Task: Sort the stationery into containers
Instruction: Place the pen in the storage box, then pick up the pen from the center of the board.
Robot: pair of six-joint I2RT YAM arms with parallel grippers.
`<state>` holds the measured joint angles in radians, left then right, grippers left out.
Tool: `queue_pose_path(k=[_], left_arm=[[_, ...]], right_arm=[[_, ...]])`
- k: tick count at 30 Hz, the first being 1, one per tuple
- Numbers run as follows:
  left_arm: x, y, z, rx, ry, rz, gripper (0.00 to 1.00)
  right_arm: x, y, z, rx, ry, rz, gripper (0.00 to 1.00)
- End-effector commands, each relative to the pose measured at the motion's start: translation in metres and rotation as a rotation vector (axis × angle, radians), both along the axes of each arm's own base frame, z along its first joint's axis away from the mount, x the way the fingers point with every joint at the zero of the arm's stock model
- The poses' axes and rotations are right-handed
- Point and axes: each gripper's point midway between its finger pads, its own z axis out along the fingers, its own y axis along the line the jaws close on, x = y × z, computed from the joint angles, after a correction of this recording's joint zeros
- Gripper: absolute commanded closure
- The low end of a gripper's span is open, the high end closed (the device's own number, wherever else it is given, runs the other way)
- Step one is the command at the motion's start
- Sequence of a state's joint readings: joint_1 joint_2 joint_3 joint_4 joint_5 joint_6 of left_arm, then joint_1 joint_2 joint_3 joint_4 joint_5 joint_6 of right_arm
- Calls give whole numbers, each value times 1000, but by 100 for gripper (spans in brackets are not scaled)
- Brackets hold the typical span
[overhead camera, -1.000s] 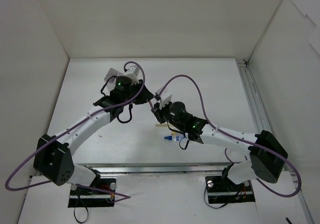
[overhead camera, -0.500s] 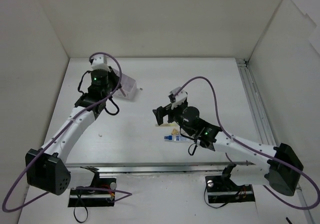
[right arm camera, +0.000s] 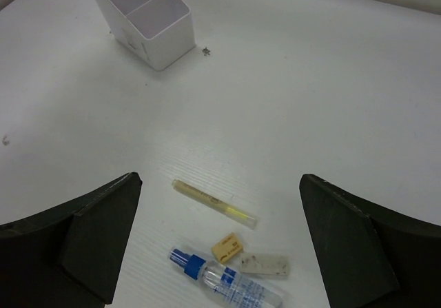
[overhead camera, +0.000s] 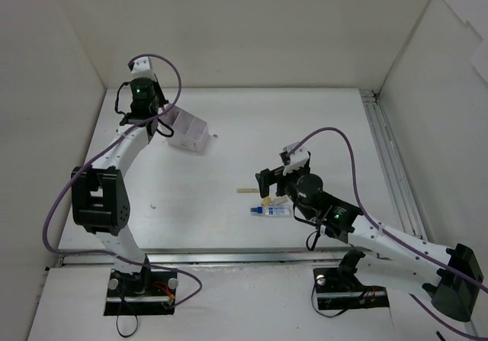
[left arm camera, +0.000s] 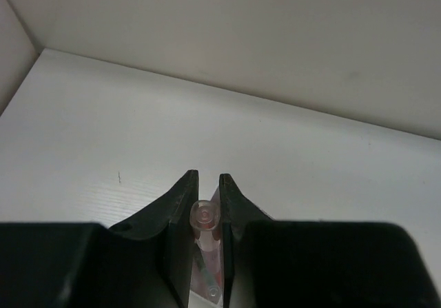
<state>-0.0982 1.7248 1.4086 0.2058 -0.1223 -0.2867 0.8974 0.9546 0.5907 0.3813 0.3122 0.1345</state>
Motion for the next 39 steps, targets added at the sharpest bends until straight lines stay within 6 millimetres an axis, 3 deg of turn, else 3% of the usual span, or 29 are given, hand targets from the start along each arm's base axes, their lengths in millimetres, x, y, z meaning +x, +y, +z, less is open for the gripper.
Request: queue_pose_path(k=[1,6,10,12,14,15,16,18,19,20,22,25,26,28,29,32,33,35,36,37,38,39], left_arm=[[23,4,57,21,-186,-24,100],[45,7,37,-2,-146,-38,100],[45,6,26,-7,-132,-38,100],[41,6,20,-28,-119,-36,77],[35,0,11,-34,-107,-68,64],[29,-7,19,-43,-124,-110,59],[24,-10,14,-47,-119,-125,52],[14,-10,30,-59,-153,-129,45],[10,-13,34,-81,-157,-135,27],[7,-15,40,-91,-166,-148,15],[-3,-23,57,-114,-164,-190,0],[-22,-33,78,-138,-147,-221,0],[-35,-38,93,-142,-155,-233,0],[-54,-50,90,-153,-84,-256,0],[-69,-50,101,-165,-88,-262,0],[-115,-58,86,-199,-9,-273,0],[-127,-59,55,-219,52,-252,0],[-153,-61,54,-246,27,-257,0],[-164,-65,43,-262,45,-268,0],[-175,-63,16,-269,100,-257,0],[-188,-61,21,-274,77,-258,0],[-201,-62,0,-285,127,-256,0]], right_arm=[[2,-15,9,27,-8,-73,2],[-1,-22,3,10,10,-85,2],[0,-27,-5,-27,22,-109,2],[-1,-26,-9,-54,42,-98,2],[-3,-20,-15,-96,57,-52,2],[-5,-20,-21,-124,72,-36,2],[-7,-15,-23,-139,76,-6,2],[-7,-10,-29,-180,95,32,2],[-11,-4,-34,-200,109,79,2],[-8,-1,-40,-223,130,78,2],[-13,9,-52,-283,169,164,2],[-5,17,-69,-380,218,195,2],[1,24,-75,-402,239,207,2],[3,33,-83,-412,265,259,2],[10,36,-89,-420,289,271,2],[20,45,-104,-411,341,320,2],[24,45,-108,-402,360,334,2],[28,49,-120,-406,395,354,4],[31,48,-125,-405,410,356,4],[34,48,-132,-401,436,359,5],[34,48,-135,-397,446,367,7],[34,49,-136,-381,457,382,8]])
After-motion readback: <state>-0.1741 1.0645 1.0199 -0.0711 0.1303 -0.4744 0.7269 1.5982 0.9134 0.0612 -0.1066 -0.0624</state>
